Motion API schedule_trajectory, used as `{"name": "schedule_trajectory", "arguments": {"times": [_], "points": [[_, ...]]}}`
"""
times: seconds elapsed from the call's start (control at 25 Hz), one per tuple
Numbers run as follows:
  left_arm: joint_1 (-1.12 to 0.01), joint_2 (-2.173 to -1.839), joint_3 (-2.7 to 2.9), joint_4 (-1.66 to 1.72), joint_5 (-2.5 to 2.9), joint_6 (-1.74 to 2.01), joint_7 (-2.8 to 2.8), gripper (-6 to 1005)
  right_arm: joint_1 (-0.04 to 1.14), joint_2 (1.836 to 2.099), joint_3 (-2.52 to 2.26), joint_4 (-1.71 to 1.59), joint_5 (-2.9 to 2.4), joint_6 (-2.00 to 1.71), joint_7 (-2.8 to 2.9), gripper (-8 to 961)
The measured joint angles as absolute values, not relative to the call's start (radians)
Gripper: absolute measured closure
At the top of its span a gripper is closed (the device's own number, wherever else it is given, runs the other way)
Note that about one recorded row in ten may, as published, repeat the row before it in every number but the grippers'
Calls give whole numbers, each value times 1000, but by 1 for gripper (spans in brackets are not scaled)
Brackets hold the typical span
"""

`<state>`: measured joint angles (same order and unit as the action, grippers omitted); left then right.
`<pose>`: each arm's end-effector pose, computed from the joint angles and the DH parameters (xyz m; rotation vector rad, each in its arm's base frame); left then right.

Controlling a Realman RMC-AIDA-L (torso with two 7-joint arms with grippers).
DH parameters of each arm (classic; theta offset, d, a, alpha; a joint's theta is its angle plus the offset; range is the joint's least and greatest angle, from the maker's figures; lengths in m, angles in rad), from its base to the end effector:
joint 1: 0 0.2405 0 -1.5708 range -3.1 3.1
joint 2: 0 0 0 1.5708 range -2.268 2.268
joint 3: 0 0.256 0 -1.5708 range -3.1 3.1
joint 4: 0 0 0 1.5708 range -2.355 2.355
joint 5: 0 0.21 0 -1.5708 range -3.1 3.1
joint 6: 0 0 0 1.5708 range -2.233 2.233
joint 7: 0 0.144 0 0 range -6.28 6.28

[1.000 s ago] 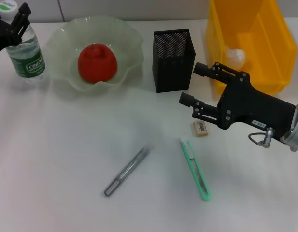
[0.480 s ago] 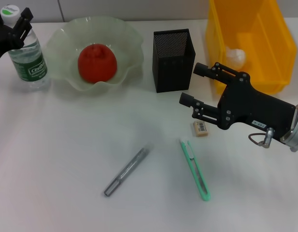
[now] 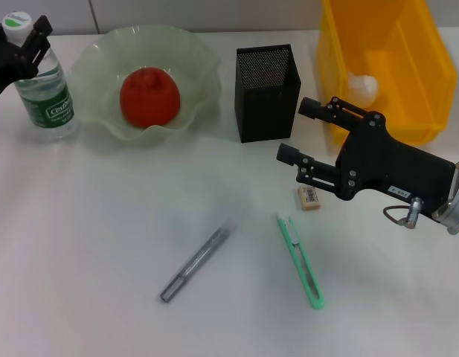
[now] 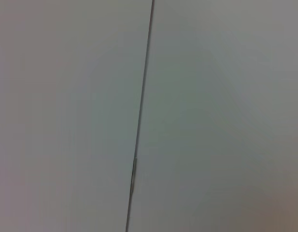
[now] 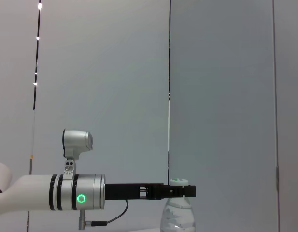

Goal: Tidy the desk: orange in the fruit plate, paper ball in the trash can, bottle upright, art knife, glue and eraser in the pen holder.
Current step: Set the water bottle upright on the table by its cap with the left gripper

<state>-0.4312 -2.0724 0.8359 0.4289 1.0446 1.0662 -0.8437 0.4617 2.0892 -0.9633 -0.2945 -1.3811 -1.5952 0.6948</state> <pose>-0.3166 0.3681 0.0391 -1.8212 -0.6090 -0.8274 0.2495 0.2931 -0.0386 -2.4449 0.1603 1.1118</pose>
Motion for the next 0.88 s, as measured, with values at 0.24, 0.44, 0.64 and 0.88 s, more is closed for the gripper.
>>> {"name": "schedule_trajectory", "arguments": {"times": [0.24, 0.44, 0.64, 0.88], "points": [[-432, -2072, 836, 422, 1044, 1060, -844, 555, 462, 2089, -963, -294, -1381, -1595, 695, 223], [-435, -2071, 836, 414, 1043, 1050, -843, 556, 464, 2089, -963, -294, -1382, -1595, 695, 223], [-436, -2071, 836, 414, 1043, 1048, -843, 556, 466, 2089, -963, -294, -1382, -1595, 695, 223], [-439, -2070, 842, 414, 1043, 1031, -842, 556, 467, 2089, -963, -294, -1384, -1586, 695, 223]]}}
